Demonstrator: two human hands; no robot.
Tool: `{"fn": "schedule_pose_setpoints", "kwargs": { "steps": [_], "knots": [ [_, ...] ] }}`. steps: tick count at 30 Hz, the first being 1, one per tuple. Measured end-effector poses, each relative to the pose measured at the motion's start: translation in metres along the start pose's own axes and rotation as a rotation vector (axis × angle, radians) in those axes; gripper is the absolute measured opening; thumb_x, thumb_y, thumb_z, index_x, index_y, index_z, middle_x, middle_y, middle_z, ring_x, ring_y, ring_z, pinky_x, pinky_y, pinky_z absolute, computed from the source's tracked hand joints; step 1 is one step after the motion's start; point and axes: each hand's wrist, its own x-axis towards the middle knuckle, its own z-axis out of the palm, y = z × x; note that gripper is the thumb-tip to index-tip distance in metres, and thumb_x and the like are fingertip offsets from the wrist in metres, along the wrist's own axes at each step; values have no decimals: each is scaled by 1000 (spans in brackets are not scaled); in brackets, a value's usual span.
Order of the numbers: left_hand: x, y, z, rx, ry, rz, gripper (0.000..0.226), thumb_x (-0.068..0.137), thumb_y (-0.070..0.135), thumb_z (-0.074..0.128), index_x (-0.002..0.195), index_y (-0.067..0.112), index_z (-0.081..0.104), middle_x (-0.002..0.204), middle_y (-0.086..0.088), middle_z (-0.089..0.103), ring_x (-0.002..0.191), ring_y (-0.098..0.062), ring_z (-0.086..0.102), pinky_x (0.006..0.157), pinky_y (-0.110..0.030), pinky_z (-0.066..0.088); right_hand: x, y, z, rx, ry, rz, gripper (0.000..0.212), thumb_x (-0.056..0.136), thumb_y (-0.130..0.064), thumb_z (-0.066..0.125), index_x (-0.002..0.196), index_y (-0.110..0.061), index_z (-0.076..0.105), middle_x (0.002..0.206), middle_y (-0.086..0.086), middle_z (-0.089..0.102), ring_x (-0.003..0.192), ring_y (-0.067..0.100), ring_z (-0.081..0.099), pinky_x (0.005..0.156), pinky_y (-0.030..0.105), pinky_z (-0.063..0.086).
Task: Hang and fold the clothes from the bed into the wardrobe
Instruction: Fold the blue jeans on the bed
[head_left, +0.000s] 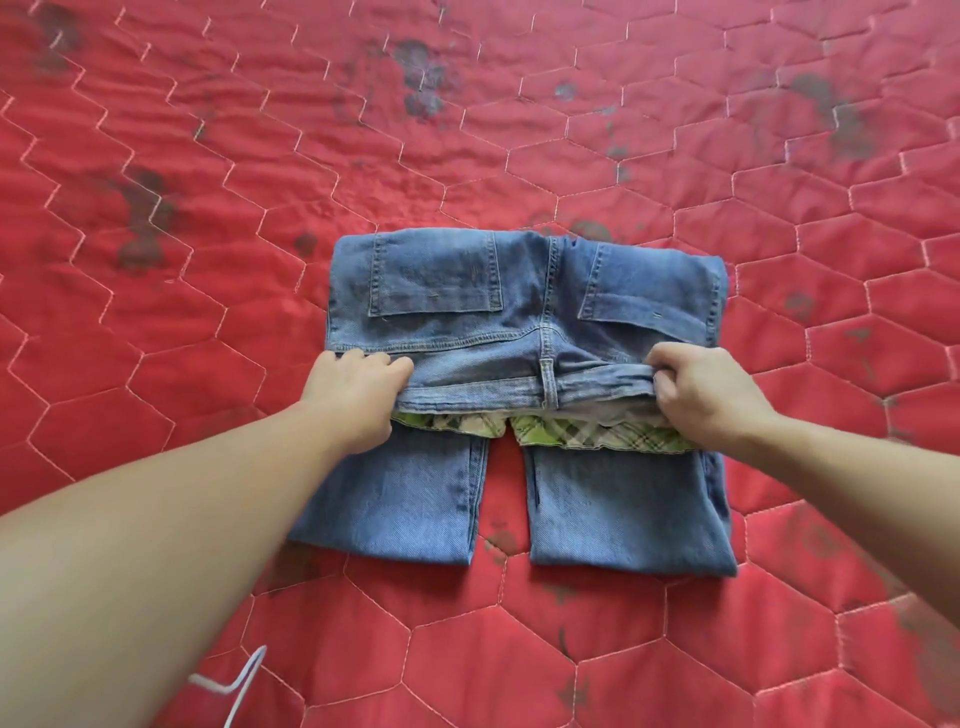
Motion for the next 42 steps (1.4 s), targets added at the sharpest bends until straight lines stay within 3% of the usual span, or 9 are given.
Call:
{"fn": "schedule_pose_setpoints", "kwargs": {
  "steps": [5,8,12,16,22,29,32,36,42],
  "knots": [
    [0,-5,8,-24,23,-11,29,81,19,54,107,27,44,114,5,56,108,-24,53,77,-35,33,-9,-3,7,-83,-19,-174,29,91,-48,47,92,-19,46,84,5,54,80,30,54,69,39,41],
    [-2,-7,16,-40,67,17,26,81,19,54,104,25,45,112,4,57,107,-25,53,75,-34,33,-21,14,14,-365,-68,-288,34,84,-31,58,114,-18,49,97,7,49,90,35,56,69,41,46],
    [-11,-9,13,-89,117,70,19,80,20,55,94,26,43,106,2,59,102,-27,56,74,-35,34,-37,31,13,-408,-88,6,49,83,-9,55,127,-28,45,112,8,40,101,34,49,70,40,42],
    [-28,-1,12,-139,104,149,20,78,25,57,87,29,39,99,3,61,97,-27,61,70,-33,36,-54,25,8,-457,-85,-4,58,83,-6,52,134,-31,38,117,5,37,102,30,46,63,36,40],
    [-47,4,12,-153,-25,206,19,78,24,53,85,27,36,90,8,53,94,-24,59,67,-31,31,-74,7,12,-582,-209,-84,40,88,-9,43,124,-26,38,112,2,39,105,25,50,61,33,37],
    [-65,-14,27,-378,-165,252,26,67,10,52,69,26,32,63,5,42,68,-22,41,53,-32,27,-85,8,13,-581,-357,-55,30,88,-11,46,113,-25,40,107,-1,44,106,22,53,63,33,36],
    [-71,-17,34,-446,-115,239,25,62,9,50,67,26,32,58,4,40,63,-22,38,54,-33,28,-94,11,12,-543,-229,-119,27,81,-9,49,104,-24,46,99,-1,50,98,25,57,61,33,36],
    [-80,-19,39,-417,-72,320,18,55,19,42,65,28,29,58,5,40,64,-24,40,53,-32,27,-113,31,21,-522,-61,-312,32,52,-5,64,79,-18,52,70,2,49,60,29,59,47,35,41],
    [-88,-13,48,-318,-148,362,19,58,20,44,66,27,27,62,4,42,69,-24,43,57,-34,31,-128,34,34,-524,-103,-322,35,51,-6,68,80,-19,54,72,-1,51,62,26,59,50,36,44]
  ]
}}
